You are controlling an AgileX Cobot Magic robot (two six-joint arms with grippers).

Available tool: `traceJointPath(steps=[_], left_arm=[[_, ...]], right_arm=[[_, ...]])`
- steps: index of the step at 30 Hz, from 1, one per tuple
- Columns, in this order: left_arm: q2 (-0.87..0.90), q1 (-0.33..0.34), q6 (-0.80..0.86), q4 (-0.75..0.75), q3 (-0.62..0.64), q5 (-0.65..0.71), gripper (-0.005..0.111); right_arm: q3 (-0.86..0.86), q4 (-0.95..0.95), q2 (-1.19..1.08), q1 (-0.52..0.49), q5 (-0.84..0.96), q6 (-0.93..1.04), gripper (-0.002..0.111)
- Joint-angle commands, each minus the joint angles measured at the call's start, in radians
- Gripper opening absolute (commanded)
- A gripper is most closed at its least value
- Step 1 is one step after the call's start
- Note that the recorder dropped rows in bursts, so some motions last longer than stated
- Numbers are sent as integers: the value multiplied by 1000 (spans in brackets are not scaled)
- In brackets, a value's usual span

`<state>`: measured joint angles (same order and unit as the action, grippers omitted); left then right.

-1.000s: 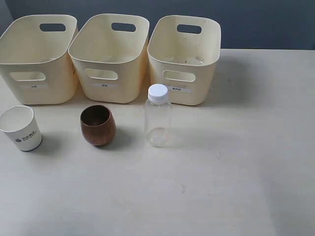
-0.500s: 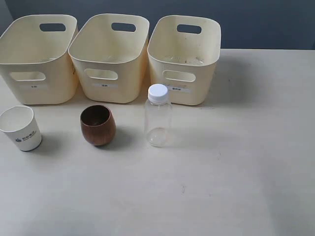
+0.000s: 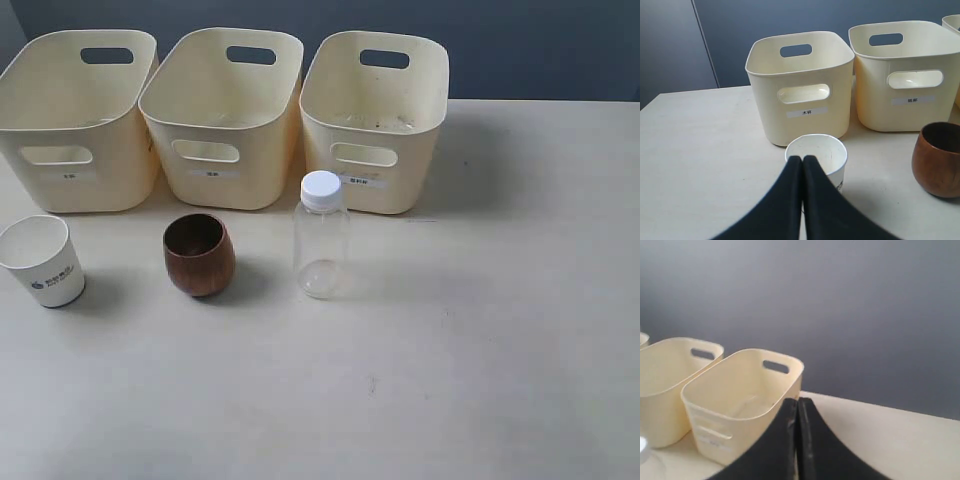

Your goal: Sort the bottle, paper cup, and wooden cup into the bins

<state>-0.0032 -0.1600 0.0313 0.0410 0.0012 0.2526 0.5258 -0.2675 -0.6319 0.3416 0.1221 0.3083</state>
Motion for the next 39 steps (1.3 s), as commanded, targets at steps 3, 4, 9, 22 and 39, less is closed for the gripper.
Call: traceJointPath(steps=[3,4,9,22,39], left_arm=[[3,-3,-3,2,-1,-14,0],[3,-3,-3,2,-1,-14,0],[3,-3,-3,2,-1,-14,0],[3,-3,-3,2,-1,-14,0],[3,-3,-3,2,-1,-14,0]], right_arm=[[10,2,-229,213,-153,57,-1],[10,10,-247,231,-168,57,-1],[10,35,-357,311,-234,57,-1],[10,35,-548,347,-328,47,-1],[10,93,-685,347,-415,-134,76]])
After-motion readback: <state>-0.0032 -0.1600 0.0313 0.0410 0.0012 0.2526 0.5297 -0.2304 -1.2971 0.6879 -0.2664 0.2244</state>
